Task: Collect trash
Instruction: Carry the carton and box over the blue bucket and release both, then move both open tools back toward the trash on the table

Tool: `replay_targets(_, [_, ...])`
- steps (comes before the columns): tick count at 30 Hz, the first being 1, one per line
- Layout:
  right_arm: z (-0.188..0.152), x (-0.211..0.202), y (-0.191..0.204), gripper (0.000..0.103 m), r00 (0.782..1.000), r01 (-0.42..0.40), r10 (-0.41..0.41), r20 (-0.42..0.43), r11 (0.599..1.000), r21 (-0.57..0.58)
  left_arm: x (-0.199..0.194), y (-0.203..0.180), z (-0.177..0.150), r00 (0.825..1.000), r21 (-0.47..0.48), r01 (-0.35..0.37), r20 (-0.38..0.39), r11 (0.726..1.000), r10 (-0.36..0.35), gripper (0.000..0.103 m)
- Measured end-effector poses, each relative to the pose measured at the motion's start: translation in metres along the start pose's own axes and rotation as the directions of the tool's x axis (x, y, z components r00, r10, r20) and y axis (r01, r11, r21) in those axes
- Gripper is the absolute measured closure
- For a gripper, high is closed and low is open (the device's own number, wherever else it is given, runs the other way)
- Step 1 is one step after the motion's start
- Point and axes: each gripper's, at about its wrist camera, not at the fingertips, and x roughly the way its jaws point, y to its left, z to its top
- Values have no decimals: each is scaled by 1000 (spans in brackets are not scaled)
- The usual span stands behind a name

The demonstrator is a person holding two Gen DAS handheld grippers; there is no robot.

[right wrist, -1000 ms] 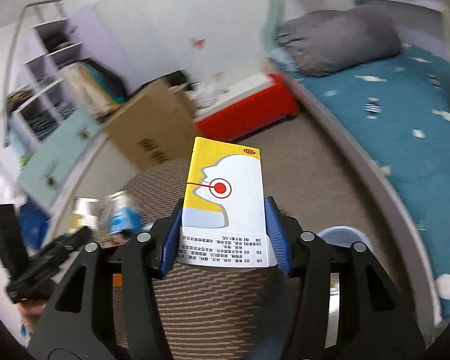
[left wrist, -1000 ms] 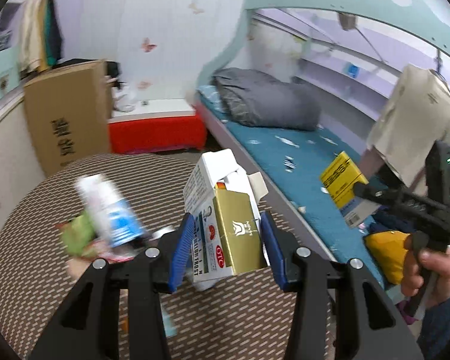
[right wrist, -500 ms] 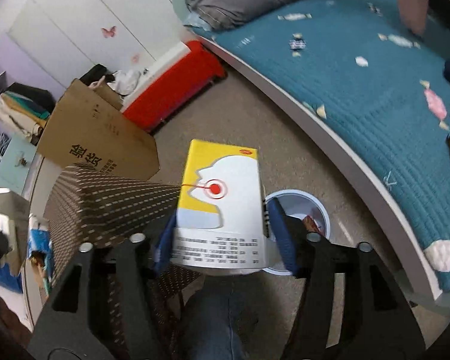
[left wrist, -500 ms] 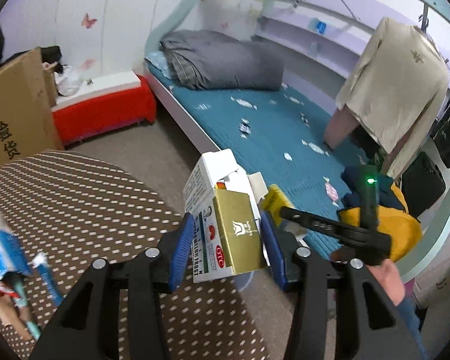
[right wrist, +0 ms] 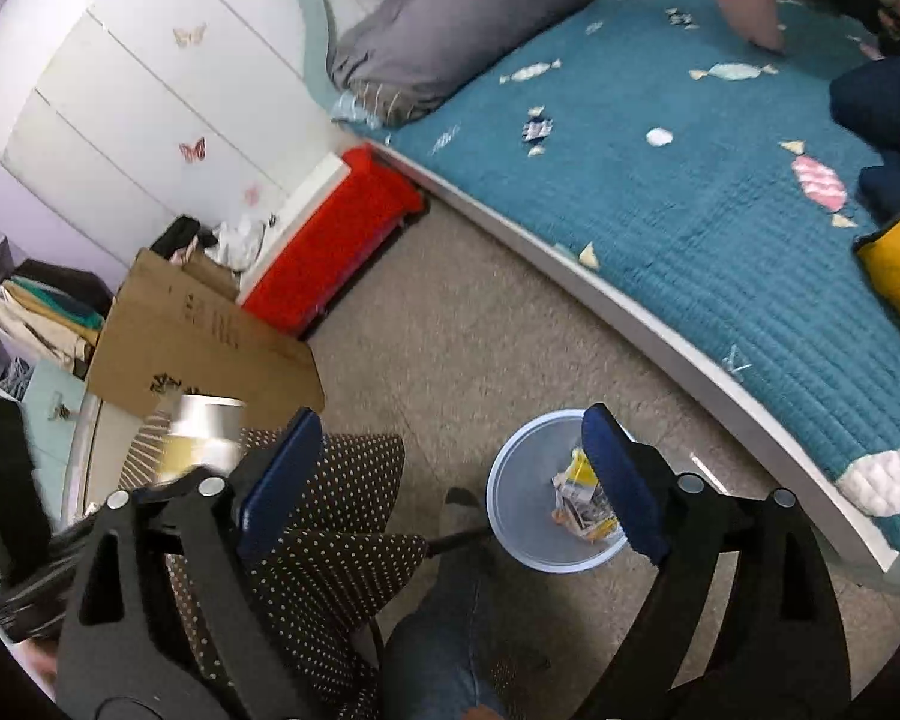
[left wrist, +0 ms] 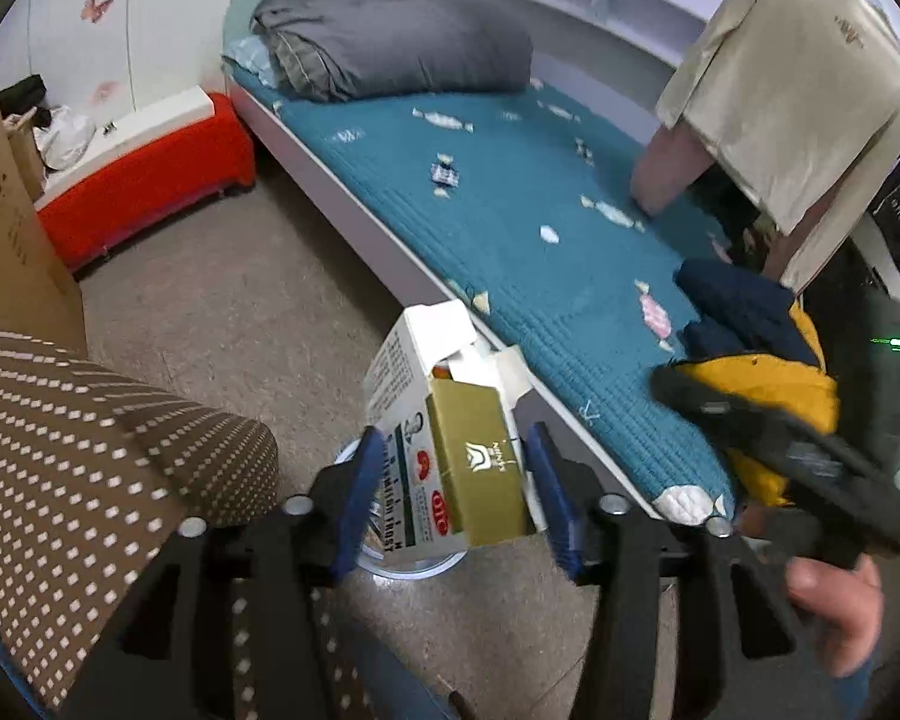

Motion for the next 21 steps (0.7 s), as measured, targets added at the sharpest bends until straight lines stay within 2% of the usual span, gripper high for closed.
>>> replay_targets(1, [-1, -5, -1, 13, 1000, -1, 0, 13, 1000, 10, 6, 0, 0, 1000, 3, -3, -5, 1000, 3, 22])
replay_targets(3, [-4, -11, -3, 12, 1000, 1, -1, 24, 1000, 13, 11, 3, -2, 999, -1, -40, -1, 999, 40, 13])
replay_targets(7, [-10, -10, 3, 9, 1000, 5, -5, 12, 1000, 2, 7, 11, -6, 999, -31, -40, -3, 999, 40, 13])
replay_targets(15, [-25, -9, 29, 6, 999, 35, -35, -4, 998, -48, -42, 14, -12, 990, -22, -82, 113, 996, 84, 10])
replay_targets(21, [-33, -21, 59, 6, 1000, 26, -25, 10, 995, -99, -83, 17, -19, 973, -32, -117, 196, 993, 122, 10])
